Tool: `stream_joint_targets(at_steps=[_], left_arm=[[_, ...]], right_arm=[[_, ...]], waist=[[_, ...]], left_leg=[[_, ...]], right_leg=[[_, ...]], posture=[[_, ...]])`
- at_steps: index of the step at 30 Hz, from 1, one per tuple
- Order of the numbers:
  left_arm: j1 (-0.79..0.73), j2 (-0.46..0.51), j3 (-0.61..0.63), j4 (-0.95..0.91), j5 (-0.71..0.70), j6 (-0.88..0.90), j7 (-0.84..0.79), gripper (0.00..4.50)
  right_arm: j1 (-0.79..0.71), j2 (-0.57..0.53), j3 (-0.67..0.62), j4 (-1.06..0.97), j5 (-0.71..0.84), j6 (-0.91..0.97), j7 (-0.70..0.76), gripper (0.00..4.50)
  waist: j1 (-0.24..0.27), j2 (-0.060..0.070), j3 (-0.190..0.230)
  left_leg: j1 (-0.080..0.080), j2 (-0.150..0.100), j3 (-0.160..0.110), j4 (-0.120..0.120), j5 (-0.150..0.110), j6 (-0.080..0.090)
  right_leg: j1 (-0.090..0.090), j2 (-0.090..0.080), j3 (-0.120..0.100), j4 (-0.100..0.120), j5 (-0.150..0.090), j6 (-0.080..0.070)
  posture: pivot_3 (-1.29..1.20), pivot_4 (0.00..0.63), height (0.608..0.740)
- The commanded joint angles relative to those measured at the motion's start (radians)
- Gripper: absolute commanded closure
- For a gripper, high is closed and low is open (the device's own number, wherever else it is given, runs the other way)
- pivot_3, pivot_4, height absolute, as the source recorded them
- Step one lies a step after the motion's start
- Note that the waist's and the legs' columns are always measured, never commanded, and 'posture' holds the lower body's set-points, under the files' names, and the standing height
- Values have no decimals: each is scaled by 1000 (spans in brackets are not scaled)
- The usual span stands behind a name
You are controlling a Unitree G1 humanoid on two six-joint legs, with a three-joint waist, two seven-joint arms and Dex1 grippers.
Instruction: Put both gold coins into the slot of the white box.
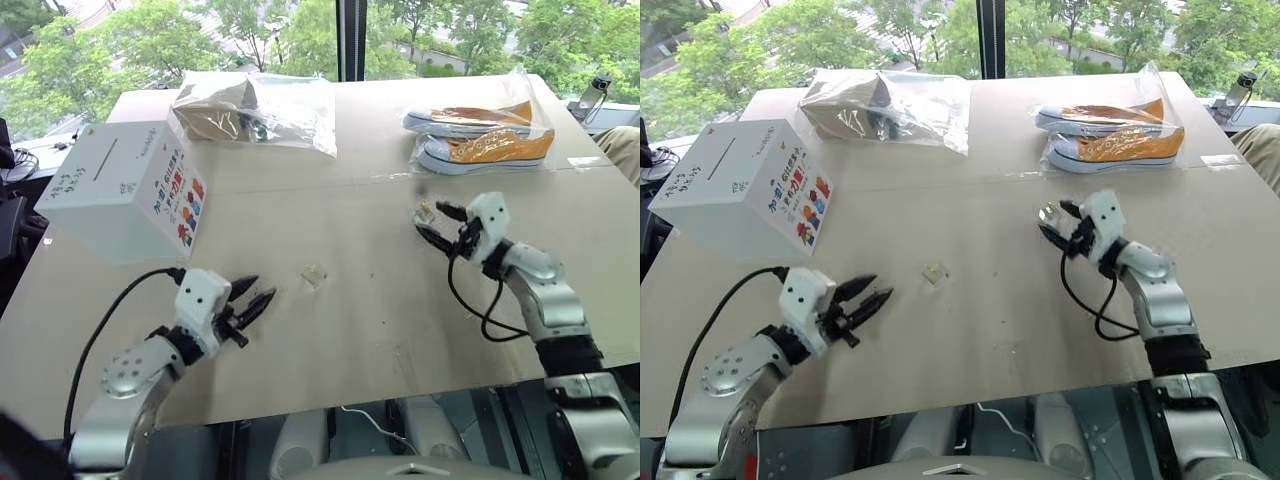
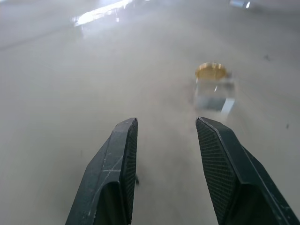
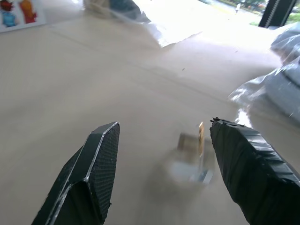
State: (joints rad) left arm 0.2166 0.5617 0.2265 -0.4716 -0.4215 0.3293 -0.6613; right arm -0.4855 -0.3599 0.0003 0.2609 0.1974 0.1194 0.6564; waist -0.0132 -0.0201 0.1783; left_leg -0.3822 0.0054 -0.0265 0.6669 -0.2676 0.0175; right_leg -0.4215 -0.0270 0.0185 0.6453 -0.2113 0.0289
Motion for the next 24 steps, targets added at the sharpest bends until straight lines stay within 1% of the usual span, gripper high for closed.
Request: stream_joint_targets(at_steps=[1,3,5,7,8,9,10,11,12,13,14,15,20,24], left_arm=[[-42,24,15,-107,-105,58,-24,2529],[-78,56,11,-160,-147,104,-34,2529],[-98,83,6,-190,-150,127,-28,2529],[-102,131,-1,-237,-151,151,-46,2529],[-105,146,-1,-258,-160,164,-48,2506],[-110,154,0,-273,-170,177,-45,2506],[-117,162,0,-281,-174,184,-44,2506],[-122,166,0,-287,-177,190,-42,2506],[-124,170,0,-290,-179,195,-42,2506],[-126,174,0,-293,-179,198,-42,2506],[-126,176,0,-294,-179,201,-42,2506],[-126,178,-1,-294,-180,203,-44,2506],[-129,172,-10,-286,-183,203,-47,2506],[-162,93,-12,-269,-257,214,-1,2506]], right_arm=[[-62,22,1,65,-31,-6,-53,1160],[-110,41,-1,114,-46,37,-93,1160],[-130,48,-1,135,-49,55,-102,1160],[-143,51,0,151,-54,58,-107,1160],[-147,52,-1,154,-55,62,-109,1720],[-150,53,-2,155,-54,64,-111,2000],[-150,53,-3,154,-53,73,-112,2523],[-150,52,-3,152,-52,79,-113,2912],[-149,51,-2,150,-52,83,-112,3446],[-146,50,-1,145,-52,88,-110,3818],[-144,49,0,141,-51,92,-107,4400],[-141,48,1,136,-51,96,-106,4461],[-137,61,-29,104,-12,122,-112,4461],[-147,131,-123,-29,190,246,-80,4461]], waist=[[0,0,0],[-1,0,0],[-1,0,0],[-2,0,0],[-2,0,0],[-2,0,0],[-2,0,0],[-2,0,0],[-2,0,0],[-2,0,0],[-2,0,0],[-3,0,0],[-3,0,0],[-3,1,0]], left_leg=[[0,0,0,0,0,0],[-1,0,0,0,0,0],[-1,0,0,0,0,0],[-1,0,0,0,0,0],[-1,0,0,-1,0,0],[-1,0,0,-1,0,0],[-1,0,0,-1,0,0],[-1,0,0,-1,0,0],[-1,0,0,-1,0,0],[-1,0,0,-1,0,0],[0,0,0,-1,0,0],[0,0,0,-1,0,0],[0,0,0,-1,0,0],[-1,0,0,-1,0,0]], right_leg=[[0,0,0,0,0,0],[0,-1,0,0,0,0],[0,-1,0,0,0,0],[0,-1,0,0,0,0],[0,-1,0,0,0,0],[0,0,0,0,0,0],[0,0,0,0,0,0],[0,0,0,0,0,0],[0,0,0,0,0,0],[0,0,0,0,0,0],[0,0,0,0,0,0],[0,0,0,0,0,0],[0,0,0,0,0,0],[0,0,0,0,0,0]], posture=[[0,150,740],[0,150,740],[0,150,740],[0,150,740],[0,150,740],[0,150,740],[0,150,740],[0,150,740],[0,150,740],[0,150,740],[0,150,740],[0,150,740],[0,150,740],[0,150,740]])
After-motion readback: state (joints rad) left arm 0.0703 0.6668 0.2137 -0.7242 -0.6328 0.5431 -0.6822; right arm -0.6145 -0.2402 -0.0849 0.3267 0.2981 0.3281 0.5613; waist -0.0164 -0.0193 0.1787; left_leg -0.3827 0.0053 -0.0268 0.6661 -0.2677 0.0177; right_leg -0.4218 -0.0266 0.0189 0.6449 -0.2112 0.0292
